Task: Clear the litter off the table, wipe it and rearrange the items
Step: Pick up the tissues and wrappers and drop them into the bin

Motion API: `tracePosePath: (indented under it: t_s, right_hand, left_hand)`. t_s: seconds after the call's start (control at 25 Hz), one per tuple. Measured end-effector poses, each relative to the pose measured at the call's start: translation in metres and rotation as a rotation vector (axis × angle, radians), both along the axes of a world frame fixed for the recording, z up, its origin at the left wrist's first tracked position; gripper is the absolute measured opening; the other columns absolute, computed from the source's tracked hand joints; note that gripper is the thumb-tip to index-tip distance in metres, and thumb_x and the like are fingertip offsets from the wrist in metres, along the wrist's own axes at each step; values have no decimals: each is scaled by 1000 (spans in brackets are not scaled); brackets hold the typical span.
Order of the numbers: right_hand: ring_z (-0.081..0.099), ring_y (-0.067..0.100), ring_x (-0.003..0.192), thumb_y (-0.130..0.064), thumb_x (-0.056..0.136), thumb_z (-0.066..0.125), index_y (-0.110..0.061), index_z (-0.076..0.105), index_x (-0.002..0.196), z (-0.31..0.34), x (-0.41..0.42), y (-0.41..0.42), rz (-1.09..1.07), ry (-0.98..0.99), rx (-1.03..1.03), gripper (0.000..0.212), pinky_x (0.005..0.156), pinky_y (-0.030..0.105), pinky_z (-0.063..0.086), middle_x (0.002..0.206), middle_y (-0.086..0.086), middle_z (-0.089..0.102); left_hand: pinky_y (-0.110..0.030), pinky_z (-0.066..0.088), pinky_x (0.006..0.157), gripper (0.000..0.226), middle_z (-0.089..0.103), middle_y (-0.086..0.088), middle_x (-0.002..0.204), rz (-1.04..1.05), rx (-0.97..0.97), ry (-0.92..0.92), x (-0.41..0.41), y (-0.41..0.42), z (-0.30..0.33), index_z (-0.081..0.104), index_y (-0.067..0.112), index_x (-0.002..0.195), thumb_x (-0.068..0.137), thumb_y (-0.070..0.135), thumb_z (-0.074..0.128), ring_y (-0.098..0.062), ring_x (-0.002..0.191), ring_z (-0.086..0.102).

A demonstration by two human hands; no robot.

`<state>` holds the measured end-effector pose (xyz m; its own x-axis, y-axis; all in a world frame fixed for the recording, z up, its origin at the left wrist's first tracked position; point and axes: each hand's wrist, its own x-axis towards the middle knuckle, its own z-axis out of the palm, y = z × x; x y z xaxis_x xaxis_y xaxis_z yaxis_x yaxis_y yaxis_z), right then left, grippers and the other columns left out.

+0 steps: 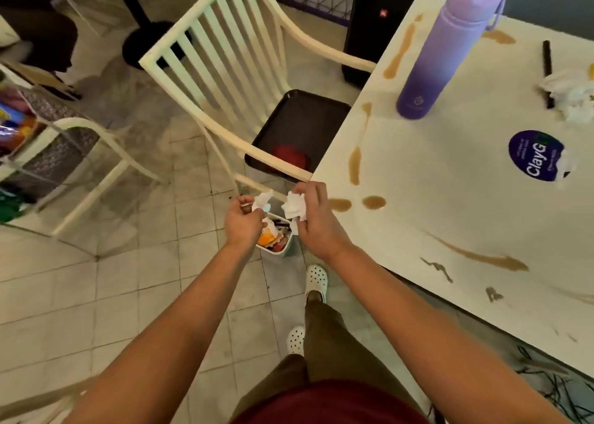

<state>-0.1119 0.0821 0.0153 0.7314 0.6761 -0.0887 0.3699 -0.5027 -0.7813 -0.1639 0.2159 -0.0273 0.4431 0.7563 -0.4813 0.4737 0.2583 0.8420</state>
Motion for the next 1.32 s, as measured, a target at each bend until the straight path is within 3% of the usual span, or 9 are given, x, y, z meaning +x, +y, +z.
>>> tracePosePath:
  t_s: [0.08,0.16,0.36,0.68,0.88,1.0,1.12,1.24,1.32]
  right_hand:
    - [56,29,102,3,83,54,-9,35,128,-14,-3,21,87,38,-16,50,91,29,47,136,13,26]
    - [52,26,109,2,83,54,-9,32,129,-34,-5,51,157,151,-57,52,92,24,42,135,14,30]
    - [56,28,110,-5,87,57,-15,37,123,-70,1,107,47,412,-114,42,93,37,48,123,14,53]
    - [44,26,119,-3,82,63,-16,57,115,-128,10,154,-111,429,-209,36,108,31,37,132,7,29]
    - [55,20,109,-8,77,71,-19,47,120,-196,12,178,-340,517,-209,50,90,31,50,121,5,54]
    - [58,17,95,-8,78,71,-18,50,108,-247,16,186,-474,600,-247,38,77,28,51,104,0,58]
    - [58,20,96,-4,76,71,-15,50,107,-307,19,196,-613,620,-208,39,76,31,55,103,0,56]
    - [54,17,92,-2,77,69,-15,46,106,-371,29,206,-667,577,-240,39,62,18,48,103,0,53]
    - [54,19,89,-1,77,68,-19,42,99,-405,38,210,-707,554,-272,39,58,20,46,102,4,54]
  left_hand:
    - [-35,52,65,26,61,-10,91,36,-23,14,-8,18,-8,50,18,87,81,-8,52,-21,71,58]
    - [-37,53,69,32,61,-11,91,68,-32,68,-17,43,-22,49,23,80,81,-9,52,-23,75,59]
    - [-29,49,60,31,58,-4,76,178,-104,184,-29,85,-47,48,21,75,84,-9,50,-16,64,55]
    - [-27,53,66,25,59,-9,86,200,-202,299,-21,135,-98,53,15,73,83,-8,57,-20,76,59]
    - [-37,56,82,8,66,-11,89,117,-146,434,-17,173,-166,60,11,85,83,3,61,-20,72,62]
    - [-43,54,85,12,66,-9,89,10,-107,483,-10,204,-221,61,17,80,79,5,64,-29,84,63]
    - [-34,50,80,9,65,-5,91,-115,-60,513,3,224,-282,62,15,87,81,8,61,-26,85,59]
    - [-25,44,72,9,64,-2,93,-251,-76,510,17,227,-341,63,16,89,83,10,59,-21,85,57]
    - [-21,40,70,11,62,0,93,-332,-69,514,23,226,-373,64,15,91,84,10,58,-17,84,55]
